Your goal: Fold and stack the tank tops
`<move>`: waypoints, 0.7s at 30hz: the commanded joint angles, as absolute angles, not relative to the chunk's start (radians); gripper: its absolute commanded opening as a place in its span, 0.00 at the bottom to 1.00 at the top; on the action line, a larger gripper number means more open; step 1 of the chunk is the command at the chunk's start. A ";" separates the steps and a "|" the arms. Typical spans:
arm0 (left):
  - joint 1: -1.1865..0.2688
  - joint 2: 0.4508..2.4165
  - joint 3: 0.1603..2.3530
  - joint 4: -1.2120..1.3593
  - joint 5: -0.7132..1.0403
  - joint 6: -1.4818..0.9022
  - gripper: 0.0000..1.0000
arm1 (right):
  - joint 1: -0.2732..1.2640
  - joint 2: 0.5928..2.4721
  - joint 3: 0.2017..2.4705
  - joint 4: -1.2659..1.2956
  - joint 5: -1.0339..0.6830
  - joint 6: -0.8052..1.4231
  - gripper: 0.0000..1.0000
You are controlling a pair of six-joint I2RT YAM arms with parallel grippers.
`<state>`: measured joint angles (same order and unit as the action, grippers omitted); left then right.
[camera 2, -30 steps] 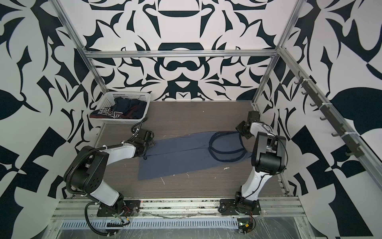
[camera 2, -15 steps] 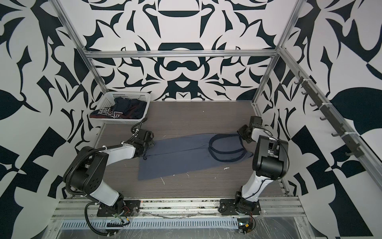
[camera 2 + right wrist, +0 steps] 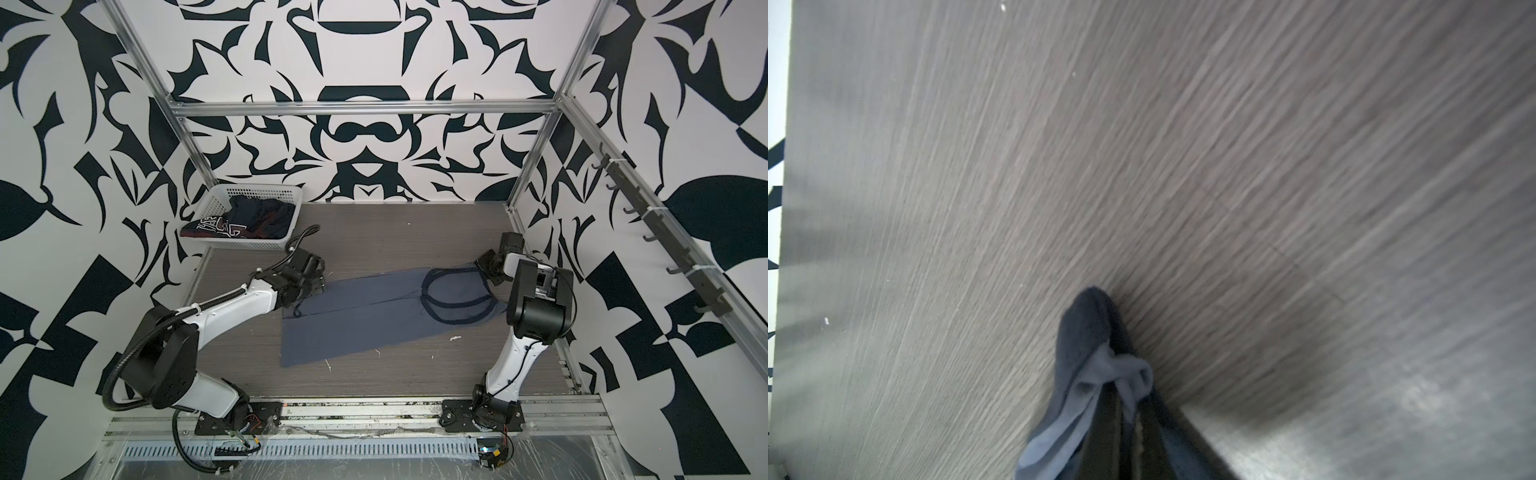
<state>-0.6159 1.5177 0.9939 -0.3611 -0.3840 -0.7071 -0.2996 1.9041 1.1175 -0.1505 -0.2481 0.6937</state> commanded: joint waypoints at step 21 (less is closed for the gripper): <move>-0.954 2.326 1.955 -0.502 -0.054 -0.334 0.64 | -0.307 1.914 1.131 -0.144 -0.282 0.701 0.00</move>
